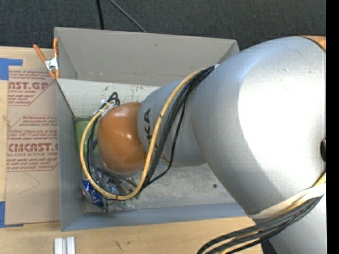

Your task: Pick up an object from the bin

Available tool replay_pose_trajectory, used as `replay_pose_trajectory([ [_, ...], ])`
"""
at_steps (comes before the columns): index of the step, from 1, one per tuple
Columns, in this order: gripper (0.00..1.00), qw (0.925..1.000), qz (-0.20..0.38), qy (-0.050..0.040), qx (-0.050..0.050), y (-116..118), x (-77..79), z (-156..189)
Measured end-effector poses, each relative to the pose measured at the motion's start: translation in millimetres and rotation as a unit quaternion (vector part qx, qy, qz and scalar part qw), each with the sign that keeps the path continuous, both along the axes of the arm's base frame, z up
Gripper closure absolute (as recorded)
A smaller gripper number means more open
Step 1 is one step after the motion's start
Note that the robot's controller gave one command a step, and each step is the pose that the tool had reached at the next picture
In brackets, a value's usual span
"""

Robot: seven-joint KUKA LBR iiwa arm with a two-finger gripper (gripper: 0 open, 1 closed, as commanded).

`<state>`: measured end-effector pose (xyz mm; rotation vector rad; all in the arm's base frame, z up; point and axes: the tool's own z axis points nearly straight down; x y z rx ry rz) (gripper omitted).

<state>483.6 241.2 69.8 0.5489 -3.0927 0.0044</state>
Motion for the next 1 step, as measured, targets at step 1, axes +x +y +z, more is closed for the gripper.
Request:
replay_pose_trajectory([
  [1,1.00,0.9997,0.023,-0.0053,0.003,-6.9,39.3,140.5],
])
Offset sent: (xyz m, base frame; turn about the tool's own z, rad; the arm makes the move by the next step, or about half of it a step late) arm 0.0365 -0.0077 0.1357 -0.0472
